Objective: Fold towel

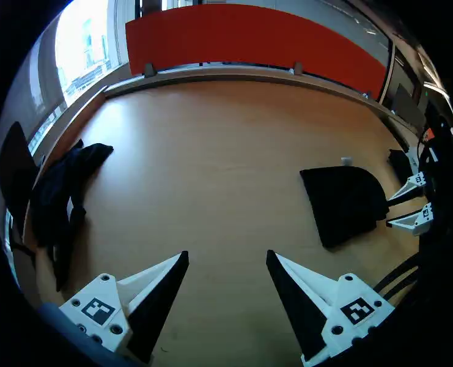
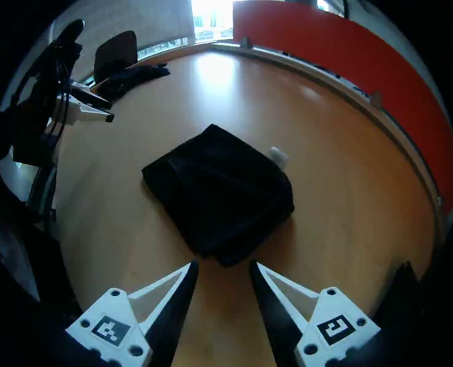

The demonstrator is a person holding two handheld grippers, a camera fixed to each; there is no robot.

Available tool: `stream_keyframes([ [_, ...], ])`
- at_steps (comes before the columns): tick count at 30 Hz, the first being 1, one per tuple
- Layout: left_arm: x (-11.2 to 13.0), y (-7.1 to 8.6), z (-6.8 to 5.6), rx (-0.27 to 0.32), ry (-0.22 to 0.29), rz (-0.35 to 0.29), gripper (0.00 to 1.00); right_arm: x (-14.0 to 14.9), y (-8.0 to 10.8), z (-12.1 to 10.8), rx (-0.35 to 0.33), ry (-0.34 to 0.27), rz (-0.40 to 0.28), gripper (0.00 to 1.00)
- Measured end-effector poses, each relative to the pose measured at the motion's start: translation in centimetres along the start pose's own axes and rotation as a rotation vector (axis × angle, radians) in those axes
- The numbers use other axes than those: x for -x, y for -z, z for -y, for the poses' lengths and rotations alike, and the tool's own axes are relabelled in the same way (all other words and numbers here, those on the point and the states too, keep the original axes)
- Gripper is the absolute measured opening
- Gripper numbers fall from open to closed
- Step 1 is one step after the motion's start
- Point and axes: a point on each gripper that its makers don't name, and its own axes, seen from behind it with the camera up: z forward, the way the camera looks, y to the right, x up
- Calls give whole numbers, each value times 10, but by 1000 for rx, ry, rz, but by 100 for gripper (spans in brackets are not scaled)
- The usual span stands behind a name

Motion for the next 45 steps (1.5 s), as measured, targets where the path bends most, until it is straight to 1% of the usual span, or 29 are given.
stream_keyframes([
  [2, 0, 0, 0, 0, 0, 1, 94, 0, -1, 0, -2, -4, 0, 50],
  [4, 1, 0, 0, 0, 1, 1, 94, -1, -2, 0, -6, -9, 0, 38],
  [7, 1, -1, 1, 0, 1, 1, 94, -3, -4, -1, -7, -16, -9, 26],
  [14, 0, -1, 2, 0, 4, 1, 94, -12, -5, -2, -4, -14, -38, 8],
  [24, 0, -2, 0, 3, 3, 1, 94, -24, -6, -6, 9, 1, -69, 4],
  [38, -1, -2, -1, 4, 2, 0, 94, -28, -1, -7, 10, 7, -77, 5],
  [45, -2, -1, -1, 3, 0, -2, 94, -35, 0, -7, 11, 12, -90, 5],
])
